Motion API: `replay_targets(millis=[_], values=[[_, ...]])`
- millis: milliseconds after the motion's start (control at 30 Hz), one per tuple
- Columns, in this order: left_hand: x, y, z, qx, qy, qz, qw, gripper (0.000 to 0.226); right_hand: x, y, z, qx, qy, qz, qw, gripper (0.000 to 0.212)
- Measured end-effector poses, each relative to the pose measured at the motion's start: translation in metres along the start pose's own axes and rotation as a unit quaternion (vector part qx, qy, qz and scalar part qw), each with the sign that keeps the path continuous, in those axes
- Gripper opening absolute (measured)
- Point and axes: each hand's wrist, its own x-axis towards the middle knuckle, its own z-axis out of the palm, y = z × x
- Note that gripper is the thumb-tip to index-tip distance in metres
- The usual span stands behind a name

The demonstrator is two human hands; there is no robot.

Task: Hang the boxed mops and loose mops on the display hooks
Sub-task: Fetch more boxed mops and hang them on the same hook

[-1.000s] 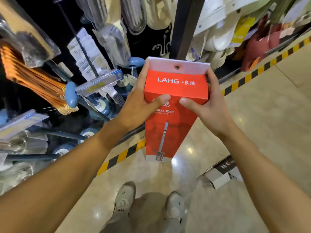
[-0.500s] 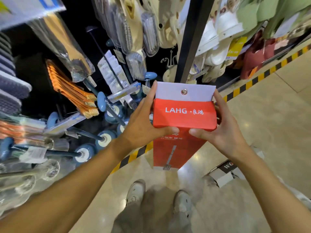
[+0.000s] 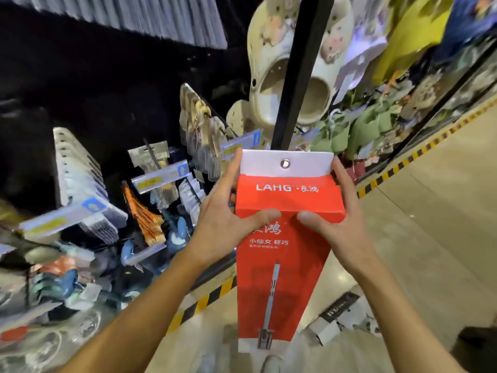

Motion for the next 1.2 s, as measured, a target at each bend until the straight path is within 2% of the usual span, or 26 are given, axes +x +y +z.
replay_targets(millis=[200, 333, 467, 567, 800, 967, 1200], values=[[-0.005, 0.1, -0.026, -0.003, 0.012, 0.083, 0.996, 0.113, -0.009, -0.1, -0.005, -0.014, 0.031, -0.053, 0.998, 0.108], [-0.005, 0.163, -0.037, 0.016, 0.017, 0.128, 0.992, 0.1, -0.02, -0.161, -0.007, -0.007, 0.067, -0.086, 0.994, 0.099], [-0.012, 0.21, -0.056, 0.013, 0.009, 0.163, 0.987, 0.093, -0.037, -0.211, 0.0, -0.022, 0.087, -0.12, 0.989, 0.11], [-0.031, 0.239, -0.073, 0.019, -0.001, 0.187, 0.982, 0.102, -0.056, -0.244, 0.01, -0.018, 0.088, -0.134, 0.987, 0.114], [-0.103, 0.291, -0.115, 0.016, 0.03, 0.186, 0.982, 0.116, -0.106, -0.305, 0.033, -0.016, 0.027, -0.172, 0.985, 0.114], [-0.176, 0.326, -0.137, 0.041, 0.085, 0.177, 0.98, 0.114, -0.142, -0.337, 0.053, 0.026, -0.047, -0.202, 0.978, 0.1], [-0.285, 0.355, -0.172, 0.064, 0.179, 0.152, 0.97, 0.106, -0.194, -0.368, 0.1, 0.069, -0.149, -0.217, 0.962, 0.104]])
